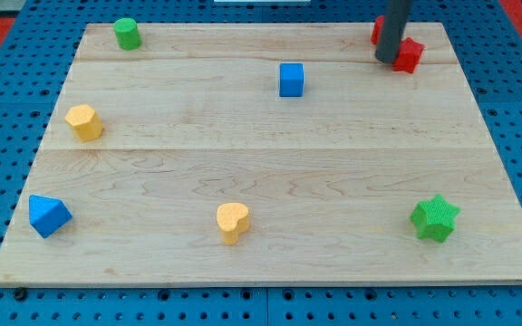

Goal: Move the green star to the bottom left of the red star

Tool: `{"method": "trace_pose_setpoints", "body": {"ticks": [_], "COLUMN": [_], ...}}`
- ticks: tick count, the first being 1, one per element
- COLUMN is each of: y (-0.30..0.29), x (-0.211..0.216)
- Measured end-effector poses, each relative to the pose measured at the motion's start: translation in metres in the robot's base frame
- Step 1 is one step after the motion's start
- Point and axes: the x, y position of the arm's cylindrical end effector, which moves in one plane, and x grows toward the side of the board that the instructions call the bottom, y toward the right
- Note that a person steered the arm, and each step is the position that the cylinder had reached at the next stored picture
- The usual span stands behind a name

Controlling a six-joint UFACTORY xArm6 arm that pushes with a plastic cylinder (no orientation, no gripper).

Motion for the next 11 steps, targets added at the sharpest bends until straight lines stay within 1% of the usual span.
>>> {"method": "trace_pose_setpoints", "body": {"ticks": [1,2,3,4,5,6,7,8,9,10,11], "y": [0.022,0.095,0.108,0.033,0.033,0.017,0.005,-0.040,-0.008,-0.010,-0.021], "x": [0.078,0.202,0.316,0.320,0.265,0.267,0.324,0.289,0.275,0.248,0.207]}}
